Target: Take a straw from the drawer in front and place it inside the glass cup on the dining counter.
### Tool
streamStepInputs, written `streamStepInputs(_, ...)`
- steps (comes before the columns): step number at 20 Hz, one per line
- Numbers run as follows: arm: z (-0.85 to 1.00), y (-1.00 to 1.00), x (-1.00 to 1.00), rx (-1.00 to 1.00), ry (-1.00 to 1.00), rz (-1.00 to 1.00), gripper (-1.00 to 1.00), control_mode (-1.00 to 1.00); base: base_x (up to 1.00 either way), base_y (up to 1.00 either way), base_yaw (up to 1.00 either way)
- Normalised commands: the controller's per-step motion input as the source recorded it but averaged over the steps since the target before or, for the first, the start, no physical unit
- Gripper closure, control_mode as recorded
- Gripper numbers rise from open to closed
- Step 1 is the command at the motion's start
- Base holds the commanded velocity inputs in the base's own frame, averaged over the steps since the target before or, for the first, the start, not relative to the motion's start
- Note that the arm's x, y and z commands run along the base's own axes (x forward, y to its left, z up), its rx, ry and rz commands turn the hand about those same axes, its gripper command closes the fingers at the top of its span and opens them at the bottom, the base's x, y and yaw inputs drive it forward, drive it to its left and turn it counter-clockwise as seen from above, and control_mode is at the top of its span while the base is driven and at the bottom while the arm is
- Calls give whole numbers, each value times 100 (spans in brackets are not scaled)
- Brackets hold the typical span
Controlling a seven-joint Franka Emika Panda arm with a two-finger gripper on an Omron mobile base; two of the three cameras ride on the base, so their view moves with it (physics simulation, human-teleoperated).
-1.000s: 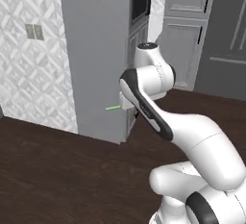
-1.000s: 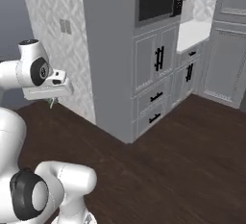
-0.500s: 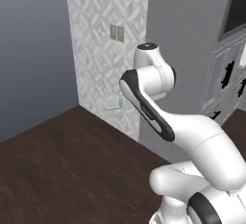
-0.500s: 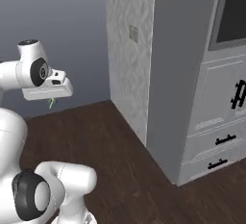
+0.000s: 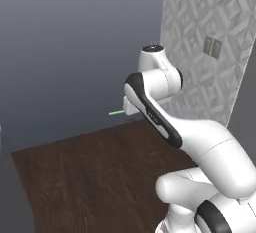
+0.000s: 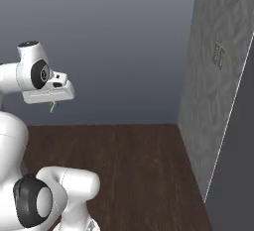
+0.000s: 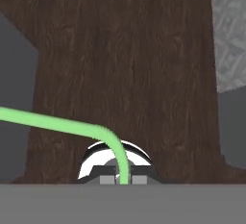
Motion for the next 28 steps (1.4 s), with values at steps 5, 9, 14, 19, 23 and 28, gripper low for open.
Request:
streamStepInputs(5,0,0,0,0,0,0,100,100,100,-18,50)
streamStepInputs(9,0,0,0,0,0,0,100,100,100,-31,44)
streamStepInputs(14,0,0,0,0,0,0,100,100,100,-34,42)
streamStepInputs(19,0,0,0,0,0,0,100,100,100,-33,45)
streamStepInputs(23,0,0,0,0,0,0,100,100,100,-35,45)
streamStepInputs(28,0,0,0,0,0,0,100,100,100,-37,46)
